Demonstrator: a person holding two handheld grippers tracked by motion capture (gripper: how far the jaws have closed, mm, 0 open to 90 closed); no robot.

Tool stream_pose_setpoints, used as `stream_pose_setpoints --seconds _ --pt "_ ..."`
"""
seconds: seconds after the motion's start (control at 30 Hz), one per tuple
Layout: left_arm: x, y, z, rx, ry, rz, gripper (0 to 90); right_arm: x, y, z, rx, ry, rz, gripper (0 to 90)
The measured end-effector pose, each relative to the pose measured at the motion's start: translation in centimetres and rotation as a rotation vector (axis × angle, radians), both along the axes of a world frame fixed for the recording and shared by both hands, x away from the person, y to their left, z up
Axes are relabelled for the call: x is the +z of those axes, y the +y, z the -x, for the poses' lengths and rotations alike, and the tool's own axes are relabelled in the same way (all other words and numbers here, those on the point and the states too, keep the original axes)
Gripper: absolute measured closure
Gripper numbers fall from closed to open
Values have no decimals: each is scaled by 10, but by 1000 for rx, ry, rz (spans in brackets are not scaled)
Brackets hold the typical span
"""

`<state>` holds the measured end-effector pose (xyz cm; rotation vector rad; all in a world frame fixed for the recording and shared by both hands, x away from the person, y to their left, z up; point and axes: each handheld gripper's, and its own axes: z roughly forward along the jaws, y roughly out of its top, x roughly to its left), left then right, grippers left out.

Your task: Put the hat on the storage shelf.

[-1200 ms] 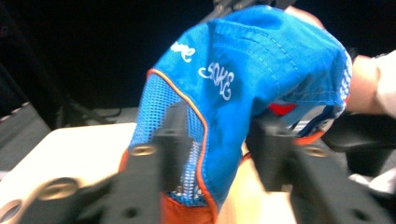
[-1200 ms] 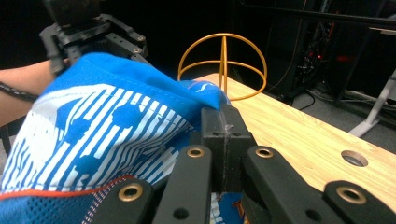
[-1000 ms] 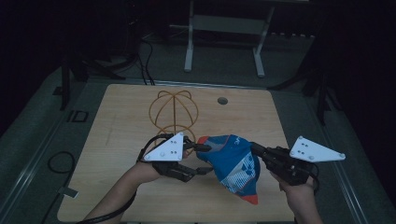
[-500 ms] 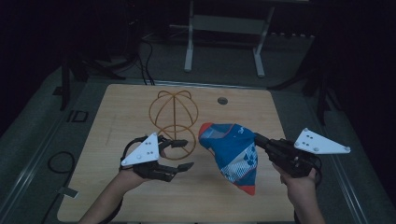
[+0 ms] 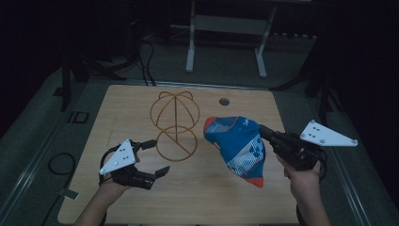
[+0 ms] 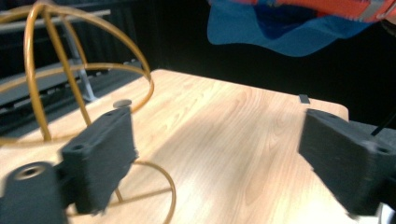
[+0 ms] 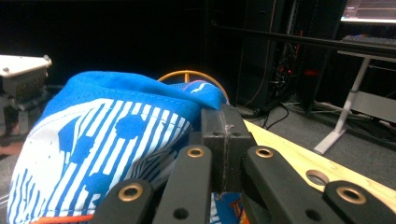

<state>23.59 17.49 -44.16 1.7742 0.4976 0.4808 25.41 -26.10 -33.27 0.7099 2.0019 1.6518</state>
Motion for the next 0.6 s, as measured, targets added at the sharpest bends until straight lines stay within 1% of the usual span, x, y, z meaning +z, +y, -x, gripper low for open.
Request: stream_pose_setpoints --seconds 0.03,0.07,0.1,0.13,0.17,0.2,0.27,0.3,0.33,0.4,0.43,0.47,0.5,0.53,0.57,0.6 --pt "-2 1 1 18 -3 -2 60 1 0 -1 1 0 -2 900" --pt "-5 3 1 29 -5 10 60 1 0 -1 1 0 -2 900" --pt "-10 6 2 42 3 26 53 2 1 -2 0 -1 1 900" --pt "-13 8 3 64 -7 29 42 5 3 -5 0 -2 -2 900" --pt "-17 9 4 83 -22 20 35 6 4 -6 0 -3 0 900" --pt "-21 11 5 86 -18 8 35 6 4 -6 0 -3 0 900" --pt "-32 15 7 124 -24 11 32 8 6 -9 -2 -11 0 900" --pt "-36 17 8 132 -25 13 31 10 7 -10 -6 -13 1 900" --pt "-41 19 10 156 -29 19 31 11 9 -13 -6 -11 -4 900" --pt "-48 24 11 168 -18 35 31 12 10 -14 -7 -12 -5 900" --pt "-51 27 12 176 -15 42 31 14 12 -18 -9 -11 -2 900" --pt "-54 29 13 187 -13 38 31 14 12 -18 -9 -11 -2 900" --pt "-57 31 14 188 -4 42 31 15 14 -20 -7 -9 -4 900" --pt "-60 33 15 196 2 36 31 18 17 -23 -10 -10 0 900" --pt "-63 35 16 206 -2 32 31 18 17 -23 -10 -10 0 900" --pt "-66 37 17 207 6 36 32 20 18 -25 -7 -8 -1 900"
